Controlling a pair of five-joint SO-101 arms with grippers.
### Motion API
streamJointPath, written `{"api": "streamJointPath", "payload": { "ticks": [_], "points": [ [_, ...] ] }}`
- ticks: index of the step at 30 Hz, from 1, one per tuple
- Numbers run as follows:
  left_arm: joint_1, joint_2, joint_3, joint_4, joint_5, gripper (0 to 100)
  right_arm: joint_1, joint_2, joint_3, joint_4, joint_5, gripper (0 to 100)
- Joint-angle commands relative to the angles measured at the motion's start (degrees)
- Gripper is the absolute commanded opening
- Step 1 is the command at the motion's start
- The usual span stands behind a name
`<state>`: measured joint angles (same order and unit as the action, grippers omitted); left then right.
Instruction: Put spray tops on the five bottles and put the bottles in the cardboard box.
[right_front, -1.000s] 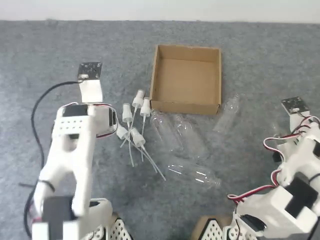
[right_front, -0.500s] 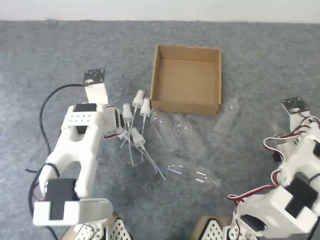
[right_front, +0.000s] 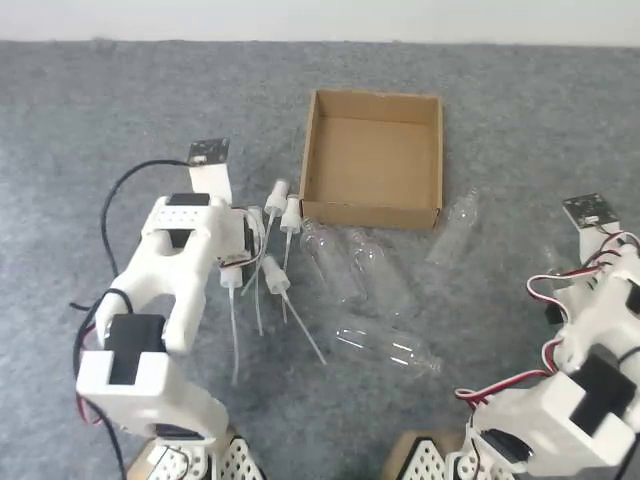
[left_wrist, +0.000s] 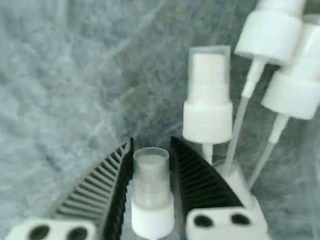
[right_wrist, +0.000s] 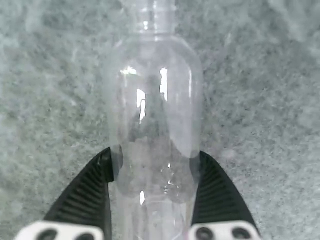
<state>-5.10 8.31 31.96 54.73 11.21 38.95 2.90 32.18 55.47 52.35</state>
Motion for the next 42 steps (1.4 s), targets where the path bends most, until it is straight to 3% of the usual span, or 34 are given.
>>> {"api": "streamJointPath", "payload": {
  "ticks": [1,5,11,19,27,31,37,42],
  "points": [
    [-0.1,-0.5,-4.3,0.5,-5.6,6,1.1,1.0,1.1,-0.6,0.9,0.6],
    [-0.4,-0.1,-5.8,0.6,-10.8,7,1.1,1.0,1.1,-0.6,0.9,0.9],
    [-0.4,-0.1,-5.1,3.1,-11.2,16,1.1,1.3,1.7,0.1,4.1,1.0],
    [-0.2,0.0,-2.9,2.8,-13.0,15,1.4,1.1,3.0,0.0,6.9,1.1],
    [-0.1,-0.4,-1.9,2.2,-13.1,1,1.4,1.1,2.9,0.0,4.7,1.1],
    [-0.6,-3.2,-4.2,4.4,-13.8,1,1.4,1.1,2.8,0.0,4.7,1.2],
    [1.0,-18.7,-5.4,12.1,-11.8,1,1.4,1.0,2.2,0.4,2.6,18.8],
    [2.9,-35.1,1.5,13.5,-11.7,1,1.1,1.0,-1.0,0.3,-0.2,30.7]
  ]
}}
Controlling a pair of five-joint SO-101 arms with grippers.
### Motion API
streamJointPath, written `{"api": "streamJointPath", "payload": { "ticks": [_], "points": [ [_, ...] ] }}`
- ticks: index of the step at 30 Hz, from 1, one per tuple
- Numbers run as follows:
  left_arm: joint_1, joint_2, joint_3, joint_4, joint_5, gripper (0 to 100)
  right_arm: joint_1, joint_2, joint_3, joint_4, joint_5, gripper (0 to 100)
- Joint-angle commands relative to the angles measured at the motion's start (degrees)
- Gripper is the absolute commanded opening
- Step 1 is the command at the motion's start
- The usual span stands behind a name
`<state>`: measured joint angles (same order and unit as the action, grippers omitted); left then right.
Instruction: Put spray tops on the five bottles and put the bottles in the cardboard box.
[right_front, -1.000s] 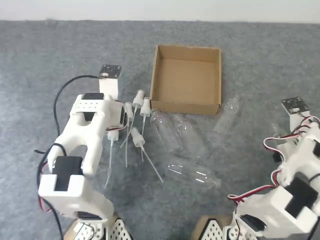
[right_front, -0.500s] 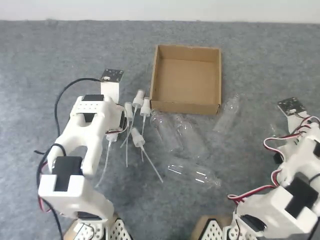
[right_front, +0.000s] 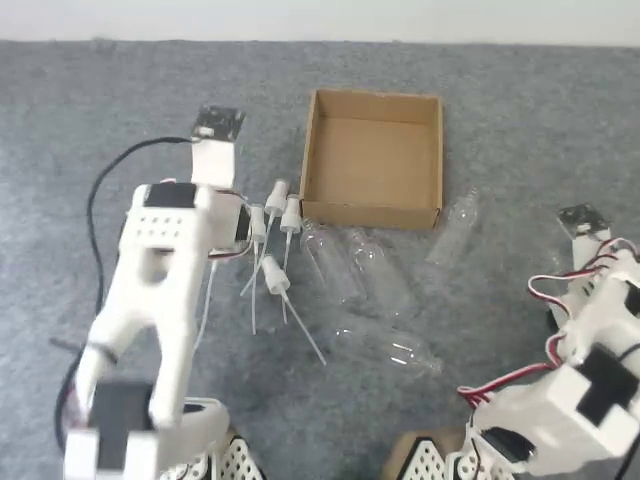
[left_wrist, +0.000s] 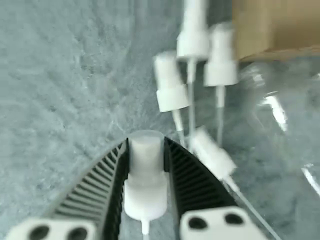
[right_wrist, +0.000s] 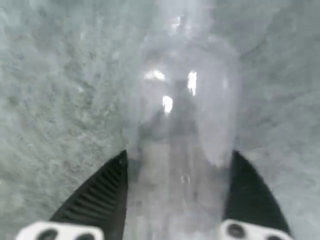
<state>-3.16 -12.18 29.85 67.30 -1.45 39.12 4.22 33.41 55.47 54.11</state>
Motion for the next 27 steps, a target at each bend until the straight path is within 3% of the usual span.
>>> {"api": "streamJointPath", "payload": {
  "ticks": [1,9,16,27],
  "points": [
    [0.9,-17.3,5.2,0.9,1.0,1,0.8,-0.3,-2.8,0.3,-2.2,31.4],
    [0.6,-30.0,19.1,-6.1,0.7,1,-4.8,-3.5,-12.0,9.5,-6.0,31.8],
    [0.7,-30.2,19.7,-6.2,0.7,1,-8.0,-0.7,-22.2,16.7,-7.0,31.8],
    [0.7,-30.2,19.8,-6.2,0.8,1,-8.2,16.3,-35.6,22.6,-6.9,28.7]
  ]
}}
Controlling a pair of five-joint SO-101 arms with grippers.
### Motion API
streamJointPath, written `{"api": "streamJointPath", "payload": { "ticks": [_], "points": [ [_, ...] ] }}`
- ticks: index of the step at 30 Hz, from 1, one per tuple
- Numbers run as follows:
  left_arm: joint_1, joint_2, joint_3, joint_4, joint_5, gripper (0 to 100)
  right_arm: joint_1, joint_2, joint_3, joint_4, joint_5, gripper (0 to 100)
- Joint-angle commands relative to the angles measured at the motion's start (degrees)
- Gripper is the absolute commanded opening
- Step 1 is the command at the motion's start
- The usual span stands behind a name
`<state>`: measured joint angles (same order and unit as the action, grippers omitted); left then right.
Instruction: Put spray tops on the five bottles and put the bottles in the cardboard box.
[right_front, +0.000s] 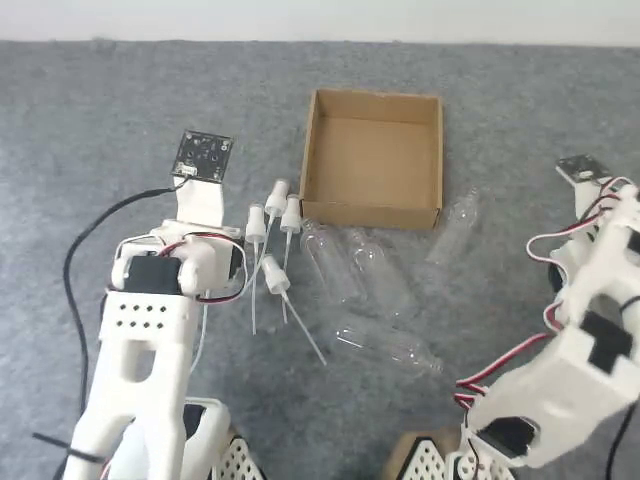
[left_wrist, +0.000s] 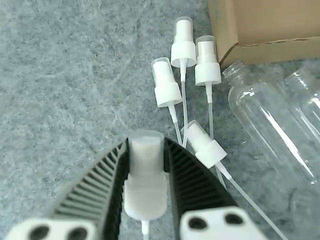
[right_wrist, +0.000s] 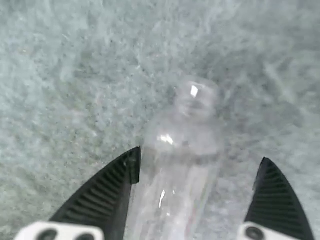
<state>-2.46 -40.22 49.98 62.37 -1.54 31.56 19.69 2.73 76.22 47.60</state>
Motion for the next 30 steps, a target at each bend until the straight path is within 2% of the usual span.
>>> {"api": "streamJointPath", "payload": {
  "ticks": [1,5,9,17,20,24,30],
  "points": [
    [0.1,-2.1,-0.3,-1.3,0.9,1,-0.7,1.6,-5.5,2.2,-0.7,25.8],
    [0.4,-2.1,0.2,-1.4,0.9,1,-0.7,2.1,-6.5,2.1,-2.5,15.1],
    [0.4,-2.1,1.2,-2.9,0.9,1,-0.7,2.1,-9.0,2.0,-6.6,11.0],
    [0.4,-2.1,1.2,-2.9,0.9,1,-2.0,1.7,-9.9,1.9,-6.2,0.4],
    [0.4,-2.2,1.2,-2.9,1.0,1,-2.5,-0.1,-9.5,2.2,-5.7,0.7],
    [0.4,-2.1,1.2,-2.7,1.0,1,-2.0,-0.7,-9.6,5.4,-1.5,1.6],
    [0.4,-2.1,1.2,-2.7,1.0,1,4.8,1.6,-9.3,3.4,-1.5,19.5]
  ]
}}
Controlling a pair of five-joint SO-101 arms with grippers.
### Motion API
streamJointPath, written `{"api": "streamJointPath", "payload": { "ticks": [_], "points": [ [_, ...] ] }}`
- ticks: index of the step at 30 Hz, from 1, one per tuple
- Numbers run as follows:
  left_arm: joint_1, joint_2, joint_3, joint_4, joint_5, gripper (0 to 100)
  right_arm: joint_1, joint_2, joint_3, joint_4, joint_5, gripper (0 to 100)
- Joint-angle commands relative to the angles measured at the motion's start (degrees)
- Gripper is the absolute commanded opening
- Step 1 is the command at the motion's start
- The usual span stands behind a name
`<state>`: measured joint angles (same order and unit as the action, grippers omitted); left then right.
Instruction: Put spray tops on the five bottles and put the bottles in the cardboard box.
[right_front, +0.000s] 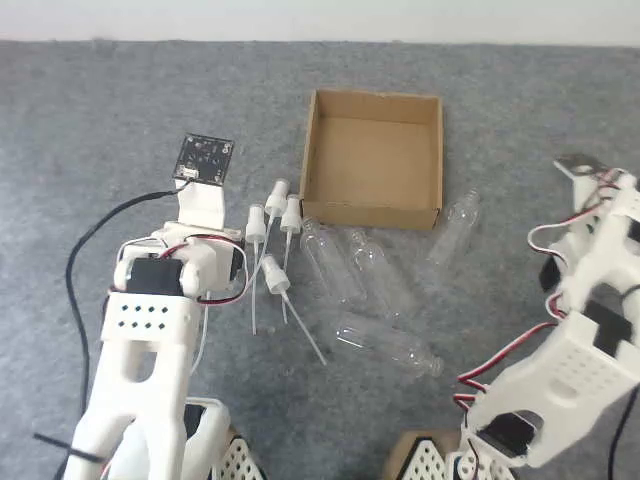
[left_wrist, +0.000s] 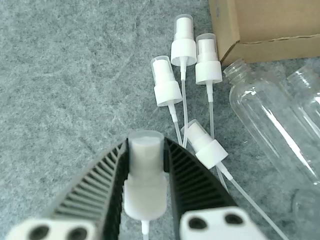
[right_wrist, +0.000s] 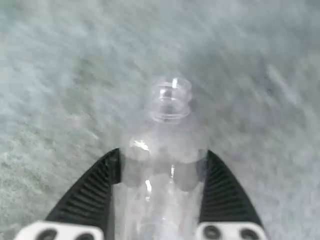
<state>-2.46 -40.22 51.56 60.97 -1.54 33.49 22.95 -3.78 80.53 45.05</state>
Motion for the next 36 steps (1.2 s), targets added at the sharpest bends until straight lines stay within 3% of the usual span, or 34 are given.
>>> {"api": "streamJointPath", "payload": {
  "ticks": [1,14,26,36],
  "points": [
    [0.4,-2.1,-0.4,-1.4,1.0,1,3.1,-1.4,-2.8,-0.9,1.1,21.3],
    [0.4,-2.1,-0.4,-1.3,1.0,1,-1.4,-2.4,-6.4,1.2,-1.2,23.1],
    [0.4,-2.1,-0.4,-1.2,0.8,1,-0.3,4.6,-8.7,1.6,-1.7,22.1],
    [0.4,-2.5,-0.9,-1.2,0.9,1,0.1,3.2,-10.8,2.8,-1.8,0.9]
  ]
}}
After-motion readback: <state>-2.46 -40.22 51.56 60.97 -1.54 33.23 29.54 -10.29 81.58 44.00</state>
